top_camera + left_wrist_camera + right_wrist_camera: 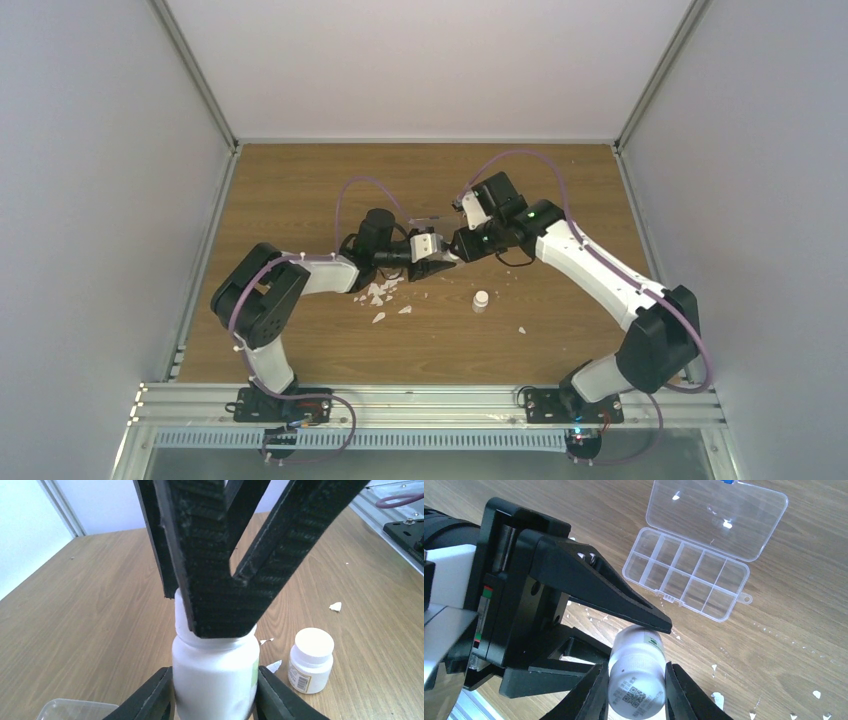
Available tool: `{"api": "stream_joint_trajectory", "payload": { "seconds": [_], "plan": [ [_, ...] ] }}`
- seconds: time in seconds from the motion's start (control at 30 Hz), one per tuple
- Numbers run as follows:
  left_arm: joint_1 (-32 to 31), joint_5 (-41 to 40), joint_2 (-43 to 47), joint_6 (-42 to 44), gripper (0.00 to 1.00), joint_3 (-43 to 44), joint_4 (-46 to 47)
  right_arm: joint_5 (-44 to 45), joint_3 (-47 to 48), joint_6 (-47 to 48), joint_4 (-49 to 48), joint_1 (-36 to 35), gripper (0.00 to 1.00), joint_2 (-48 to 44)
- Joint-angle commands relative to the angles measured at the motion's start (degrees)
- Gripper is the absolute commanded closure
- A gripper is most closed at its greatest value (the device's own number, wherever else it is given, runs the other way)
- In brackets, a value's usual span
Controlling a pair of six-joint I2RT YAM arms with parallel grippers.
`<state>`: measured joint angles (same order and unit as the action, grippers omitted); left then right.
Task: Sort the pills into containers
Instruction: Unscrew the lid of the pill bottle.
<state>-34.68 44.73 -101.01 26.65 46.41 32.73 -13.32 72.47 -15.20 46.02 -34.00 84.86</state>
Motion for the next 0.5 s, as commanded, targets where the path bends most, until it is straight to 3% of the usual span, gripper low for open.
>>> {"api": "stream_joint_trajectory", "payload": {
  "seconds": [0.0, 0.23, 0.47],
  "plan": [
    [0.21, 1.55, -0.65, 1.14, 0.13, 1.18, 2.25, -1.40, 1.07, 0.90, 0.06, 0.35, 0.53, -0.96],
    [0.94, 4.37, -0.09, 1.29, 0.30, 0.92, 2.65, -1.78, 1.35, 0.82, -0.27, 0.42, 0.53, -0.85],
    [2.85, 10.82, 1.00, 1.59, 0.37, 0.37, 1.71, -2.39, 1.00, 2.29, -1.57, 0.51, 0.48, -1.03]
  ]
}}
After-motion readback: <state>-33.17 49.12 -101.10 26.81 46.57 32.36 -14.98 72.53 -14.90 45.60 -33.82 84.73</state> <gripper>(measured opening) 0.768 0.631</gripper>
